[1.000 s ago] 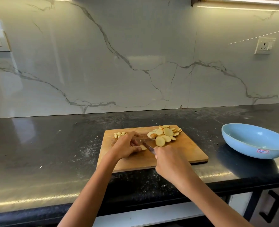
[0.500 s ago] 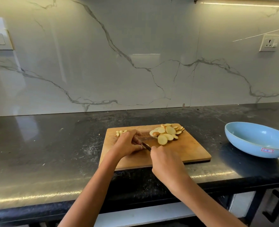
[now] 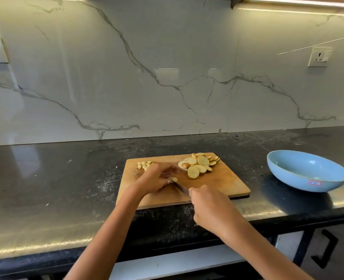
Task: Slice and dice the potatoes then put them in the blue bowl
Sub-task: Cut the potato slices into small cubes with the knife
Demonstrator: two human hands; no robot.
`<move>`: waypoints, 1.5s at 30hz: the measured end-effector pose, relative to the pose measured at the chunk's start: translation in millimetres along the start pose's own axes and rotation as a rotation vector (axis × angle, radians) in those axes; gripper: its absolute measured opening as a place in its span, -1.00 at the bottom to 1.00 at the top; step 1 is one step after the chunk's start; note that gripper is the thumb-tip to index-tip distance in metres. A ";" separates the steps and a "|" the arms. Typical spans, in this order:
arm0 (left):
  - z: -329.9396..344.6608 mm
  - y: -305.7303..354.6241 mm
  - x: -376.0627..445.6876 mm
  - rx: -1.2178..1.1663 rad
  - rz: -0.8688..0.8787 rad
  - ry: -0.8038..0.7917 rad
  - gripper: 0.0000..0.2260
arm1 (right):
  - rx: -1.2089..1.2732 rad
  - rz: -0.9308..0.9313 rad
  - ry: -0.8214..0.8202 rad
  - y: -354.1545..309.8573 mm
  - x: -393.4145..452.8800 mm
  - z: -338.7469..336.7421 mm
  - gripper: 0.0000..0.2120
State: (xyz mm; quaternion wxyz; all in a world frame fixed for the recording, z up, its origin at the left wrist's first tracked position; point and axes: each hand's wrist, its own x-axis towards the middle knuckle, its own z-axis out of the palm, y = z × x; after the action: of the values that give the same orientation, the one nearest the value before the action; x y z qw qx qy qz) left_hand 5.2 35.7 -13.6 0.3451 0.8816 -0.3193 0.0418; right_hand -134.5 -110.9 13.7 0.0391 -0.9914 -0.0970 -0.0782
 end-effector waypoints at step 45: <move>7.3 -7.7 -6.7 0.031 -0.069 0.196 -0.78 | 0.056 0.045 0.145 3.7 18.8 12.2 -0.86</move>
State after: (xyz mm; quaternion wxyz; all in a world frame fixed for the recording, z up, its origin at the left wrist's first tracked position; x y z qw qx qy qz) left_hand 3.4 38.9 -25.5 0.3621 0.8891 -0.2527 0.1207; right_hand -113.7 -109.9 4.5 0.0755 -0.9836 -0.0737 -0.1463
